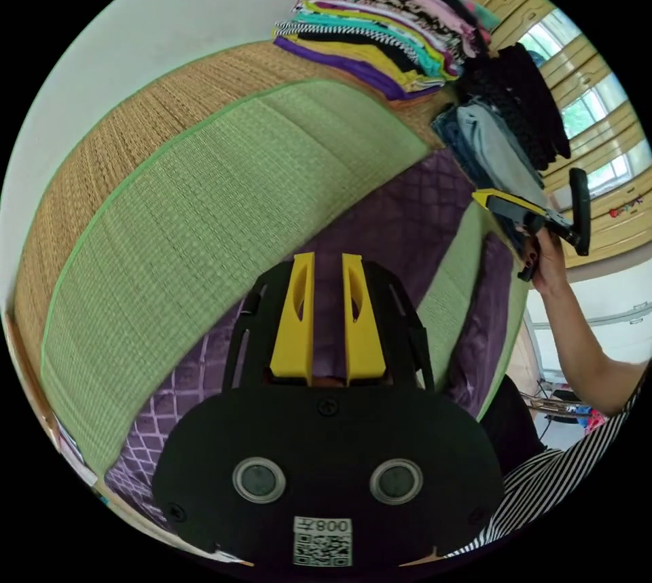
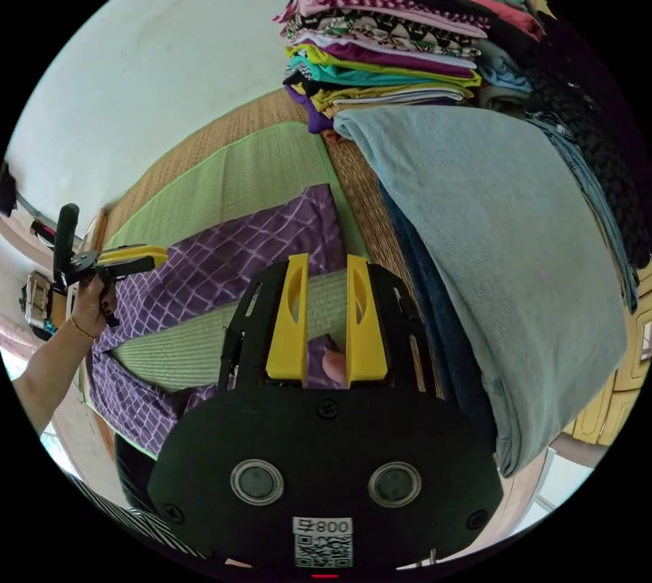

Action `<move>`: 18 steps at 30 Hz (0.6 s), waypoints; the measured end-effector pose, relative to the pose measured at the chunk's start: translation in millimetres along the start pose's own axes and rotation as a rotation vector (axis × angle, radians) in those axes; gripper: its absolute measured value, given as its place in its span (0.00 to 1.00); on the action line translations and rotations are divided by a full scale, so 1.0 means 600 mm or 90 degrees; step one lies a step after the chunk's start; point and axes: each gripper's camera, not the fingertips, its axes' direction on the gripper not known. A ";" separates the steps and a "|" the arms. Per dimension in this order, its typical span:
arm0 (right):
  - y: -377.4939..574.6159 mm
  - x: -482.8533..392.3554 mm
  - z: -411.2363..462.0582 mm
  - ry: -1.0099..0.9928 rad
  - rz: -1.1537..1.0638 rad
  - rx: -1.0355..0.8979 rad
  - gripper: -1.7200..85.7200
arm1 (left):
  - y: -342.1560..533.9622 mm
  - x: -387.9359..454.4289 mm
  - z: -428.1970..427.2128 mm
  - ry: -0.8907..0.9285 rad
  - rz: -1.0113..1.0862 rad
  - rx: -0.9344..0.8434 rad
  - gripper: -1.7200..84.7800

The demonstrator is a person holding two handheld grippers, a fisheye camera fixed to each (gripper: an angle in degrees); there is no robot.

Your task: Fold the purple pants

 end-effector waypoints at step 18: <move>0.120 0.117 -0.077 -0.043 -0.016 0.010 0.08 | -0.061 0.117 -0.007 0.095 0.027 0.089 0.07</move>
